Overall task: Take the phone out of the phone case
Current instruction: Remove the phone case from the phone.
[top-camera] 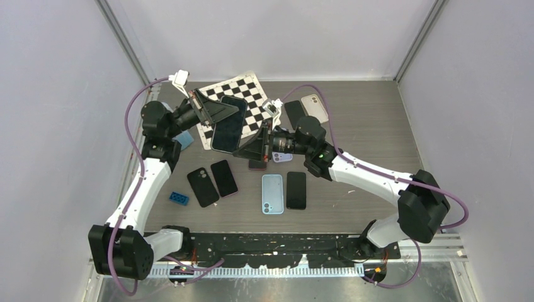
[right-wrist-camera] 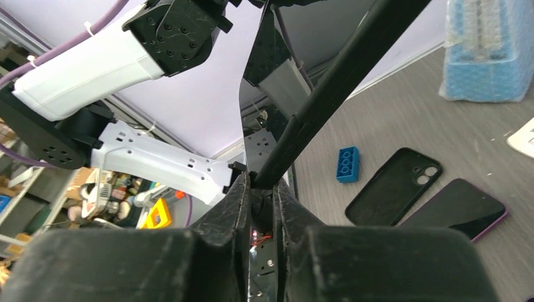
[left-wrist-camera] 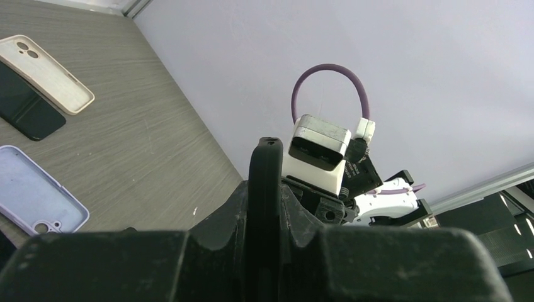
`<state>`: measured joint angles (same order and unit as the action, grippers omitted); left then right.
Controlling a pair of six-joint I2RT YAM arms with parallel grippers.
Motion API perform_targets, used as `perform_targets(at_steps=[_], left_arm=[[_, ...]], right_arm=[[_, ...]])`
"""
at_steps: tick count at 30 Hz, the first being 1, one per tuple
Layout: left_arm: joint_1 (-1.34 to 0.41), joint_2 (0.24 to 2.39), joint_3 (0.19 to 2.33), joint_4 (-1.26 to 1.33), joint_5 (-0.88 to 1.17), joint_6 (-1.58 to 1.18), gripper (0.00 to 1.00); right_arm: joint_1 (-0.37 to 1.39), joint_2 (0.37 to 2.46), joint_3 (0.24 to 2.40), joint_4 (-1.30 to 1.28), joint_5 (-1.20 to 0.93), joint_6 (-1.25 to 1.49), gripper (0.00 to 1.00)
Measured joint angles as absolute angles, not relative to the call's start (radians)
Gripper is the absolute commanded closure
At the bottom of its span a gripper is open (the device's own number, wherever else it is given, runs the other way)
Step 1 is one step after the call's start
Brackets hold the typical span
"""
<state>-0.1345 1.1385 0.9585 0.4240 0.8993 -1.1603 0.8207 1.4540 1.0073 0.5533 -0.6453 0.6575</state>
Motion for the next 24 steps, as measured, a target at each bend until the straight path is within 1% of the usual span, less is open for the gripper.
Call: perform_targets(at_steps=[6,13,20,24], left_arm=[[-0.13,1.143,0.958,0.409,0.879,-1.182,1.0],[-0.131,1.195,0.963,0.266,0.805,-1.207,1.0],[-0.136,1.256,0.963,0.181,0.706,-1.273,1.0],[-0.181,1.256,0.963,0.147,0.751,-1.361,1.0]], right_arm=[[0.852,1.439,1.016,0.505,-0.562,0.573,0.99],[0.897,1.401,1.01,0.392,-0.361,0.435,0.99],[0.924,1.39,1.006,0.308,-0.195,0.29,0.99],[0.92,1.427,1.006,0.264,-0.034,0.214,0.99]])
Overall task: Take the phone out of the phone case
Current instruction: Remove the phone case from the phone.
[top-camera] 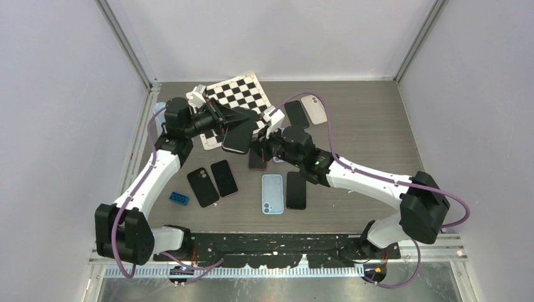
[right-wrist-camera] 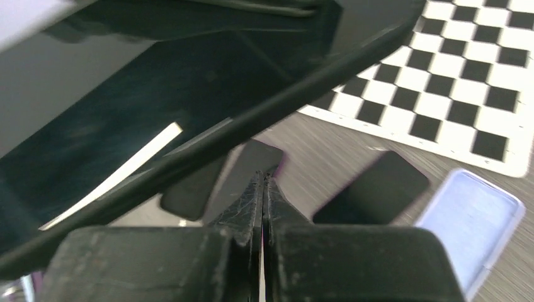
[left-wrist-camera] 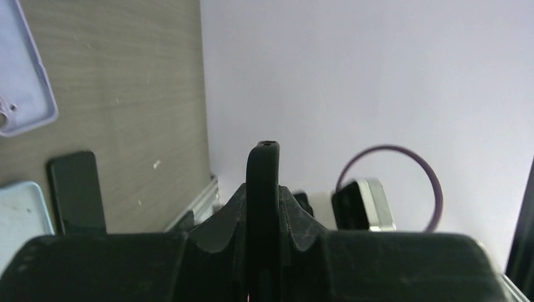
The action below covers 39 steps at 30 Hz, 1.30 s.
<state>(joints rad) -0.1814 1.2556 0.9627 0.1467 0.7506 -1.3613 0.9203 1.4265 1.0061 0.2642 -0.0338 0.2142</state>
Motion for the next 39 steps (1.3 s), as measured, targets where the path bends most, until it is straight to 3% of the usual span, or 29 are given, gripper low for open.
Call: perform_targets(at_steps=[4,6,8,10,12,16,18,21,27,32,39], left_arm=[[-0.208,1.256,0.963,0.137,0.788,-1.397,1.0],[-0.206,1.256,0.963,0.137,0.786,-1.404,1.0],[-0.202,1.256,0.963,0.137,0.784,-1.403,1.0],[-0.2,1.256,0.963,0.14,0.775,-1.399,1.0],[-0.2,1.256,0.963,0.152,0.766,-1.385,1.0],[-0.196,1.258,0.963,0.221,0.752,-1.329,1.0],[-0.196,1.258,0.963,0.265,0.751,-1.294,1.0],[-0.196,1.258,0.958,0.358,0.755,-1.243,1.0],[-0.2,1.258,0.912,0.583,0.791,-1.213,1.0],[-0.209,1.258,0.895,0.71,0.825,-1.221,1.0],[-0.216,1.256,0.891,0.785,0.852,-1.223,1.0]], right_arm=[[0.905,1.445,1.002,0.213,0.053,0.19,0.99],[0.906,1.439,0.995,0.214,0.066,0.19,0.94],[0.908,1.418,0.971,0.218,0.067,0.198,0.8],[0.908,1.381,0.939,0.219,0.057,0.22,0.57],[0.907,1.335,0.908,0.22,0.025,0.249,0.45],[0.903,1.266,0.891,0.223,-0.073,0.313,0.3],[0.903,1.243,0.89,0.234,-0.127,0.356,0.28],[0.903,1.23,0.89,0.262,-0.201,0.429,0.28],[0.901,1.253,0.901,0.307,-0.281,0.577,0.47],[0.896,1.303,0.924,0.352,-0.305,0.691,0.52],[0.861,1.309,0.924,0.409,-0.307,0.796,0.66]])
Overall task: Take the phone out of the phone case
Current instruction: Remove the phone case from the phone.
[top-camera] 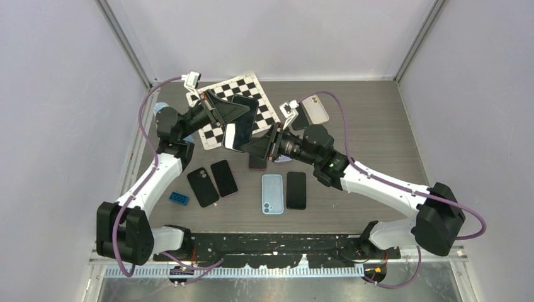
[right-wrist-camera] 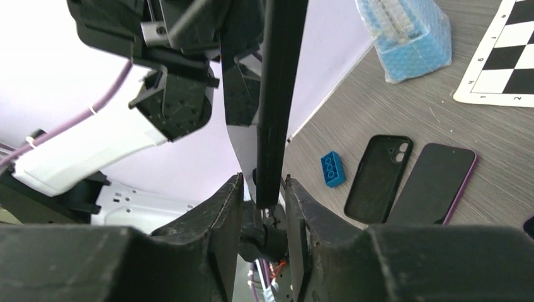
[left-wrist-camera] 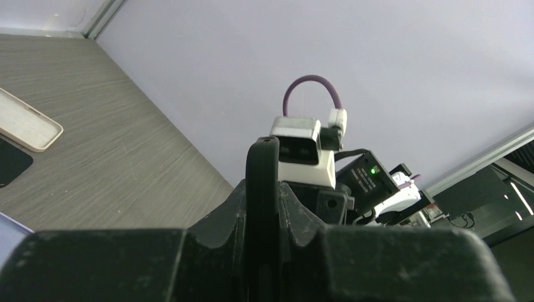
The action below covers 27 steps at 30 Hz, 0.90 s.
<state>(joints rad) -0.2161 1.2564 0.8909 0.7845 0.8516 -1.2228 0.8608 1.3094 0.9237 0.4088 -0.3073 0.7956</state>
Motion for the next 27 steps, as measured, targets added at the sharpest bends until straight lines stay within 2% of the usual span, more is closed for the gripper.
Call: perform_targets(at_steps=[8,15,22,27], left_arm=[[-0.224,1.255,0.877,0.796,0.857,-1.227,1.0],[-0.226,1.253,0.871,0.795,0.848,-1.248,1.0],[-0.228,1.233,0.869,0.768,0.83,-1.226,1.0],[-0.228,1.222,0.869,0.74,0.823,-1.218,1.0]], right_arm=[[0.82,1.343,0.924,0.503,-0.348,0.88,0.74],[0.816,1.355,0.924,0.516,-0.389,0.872,0.6],[0.816,1.366,0.92,0.517,-0.436,0.866,0.57],[0.816,1.366,0.914,0.514,-0.472,0.858,0.65]])
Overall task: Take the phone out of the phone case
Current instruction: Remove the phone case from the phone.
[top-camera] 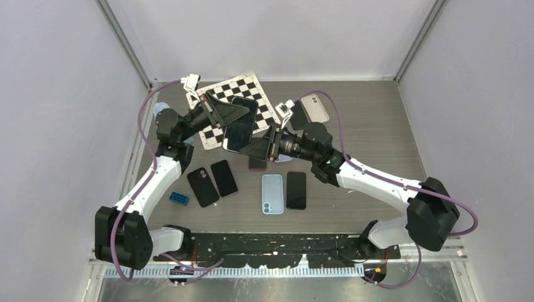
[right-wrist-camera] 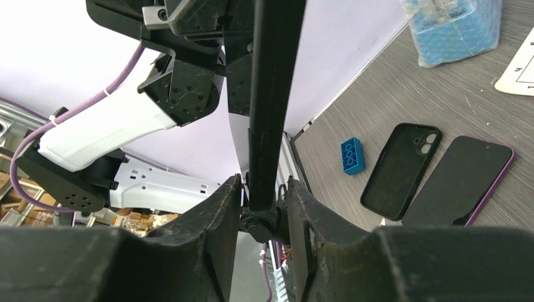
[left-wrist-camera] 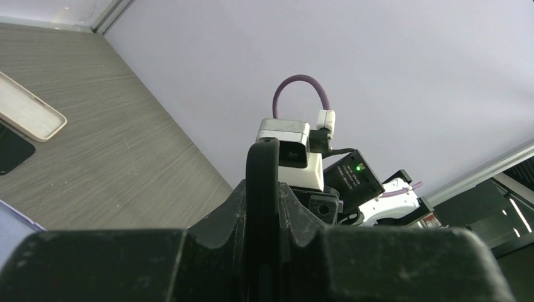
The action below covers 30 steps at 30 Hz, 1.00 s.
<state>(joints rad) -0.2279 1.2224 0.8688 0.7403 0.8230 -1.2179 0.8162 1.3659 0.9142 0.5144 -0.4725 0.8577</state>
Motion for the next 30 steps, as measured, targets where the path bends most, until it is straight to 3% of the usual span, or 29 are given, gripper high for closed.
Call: perform_targets(at_steps=[9,17,30], left_arm=[[-0.228,1.211,0.869,0.64,0.799,-1.231,1.0],[-0.227,1.205,0.913,0.364,0.752,-1.264,1.0],[-0.226,1.322,0.914,0.374,0.801,-1.439,1.0]], right_arm=[[0.815,1.37,0.914,0.511,-0.515,0.833,0.82],[0.818,1.365,0.915,0.487,-0.512,0.736,0.85],[0.884,1.313,0.933,0.329,-0.313,0.427,0.86]])
